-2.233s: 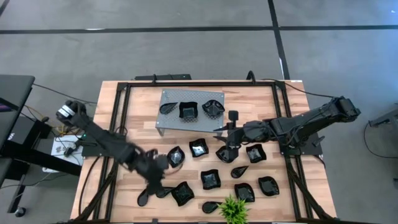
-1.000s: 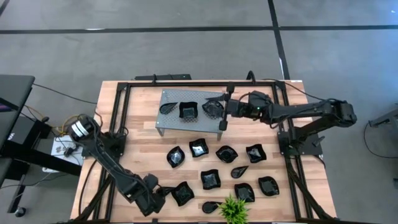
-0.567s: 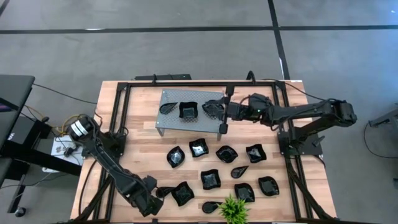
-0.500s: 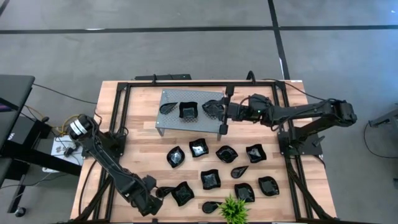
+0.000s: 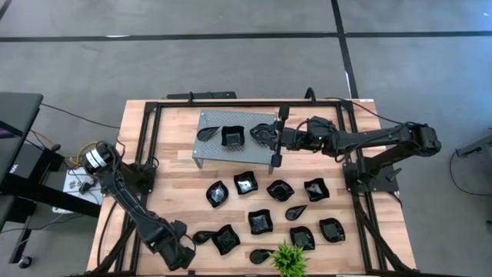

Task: Pick & Place Mini shaped plates
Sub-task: Stack the black drop-shaped plate on top of the black drop-shaped plate on the shelf

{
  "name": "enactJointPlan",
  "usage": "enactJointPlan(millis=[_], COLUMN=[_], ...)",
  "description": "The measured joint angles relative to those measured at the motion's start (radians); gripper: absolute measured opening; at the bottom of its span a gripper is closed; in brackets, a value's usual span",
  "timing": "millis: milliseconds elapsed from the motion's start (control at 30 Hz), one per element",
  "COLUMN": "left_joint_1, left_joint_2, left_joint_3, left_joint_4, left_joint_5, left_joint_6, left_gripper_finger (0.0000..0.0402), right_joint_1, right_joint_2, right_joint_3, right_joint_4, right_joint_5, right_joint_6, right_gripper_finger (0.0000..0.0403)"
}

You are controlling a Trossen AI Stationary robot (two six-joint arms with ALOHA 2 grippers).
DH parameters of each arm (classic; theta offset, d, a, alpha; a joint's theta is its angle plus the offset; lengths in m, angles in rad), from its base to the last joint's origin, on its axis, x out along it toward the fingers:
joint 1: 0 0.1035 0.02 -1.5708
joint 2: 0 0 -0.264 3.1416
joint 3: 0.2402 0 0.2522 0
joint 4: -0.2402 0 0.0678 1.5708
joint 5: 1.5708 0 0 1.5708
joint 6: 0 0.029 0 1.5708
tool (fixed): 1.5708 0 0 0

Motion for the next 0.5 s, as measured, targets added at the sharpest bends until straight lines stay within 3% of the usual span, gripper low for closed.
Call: enactJointPlan(millis=[267,500], left_joint_1=[-0.014,-0.014], left_joint_2=[0.001,0.001], left_joint_3=[-0.065,-0.103], left_joint_4=[0.065,0.074], left_joint_5=[-0.105,-0.102], left_joint_6=[-0.032,-0.03], left_gripper_finger=[0.0143,0.0115], right_joint_1=[0.0,0.0], right_joint_2=[0.0,0.0], right_joint_3=[0.0,0.0], right_joint_4=[-0.001,0.0], right_joint_5=[0.0,0.0], right_joint_6=[0.0,0.0], right_gripper_finger=[0.0102,0.0102])
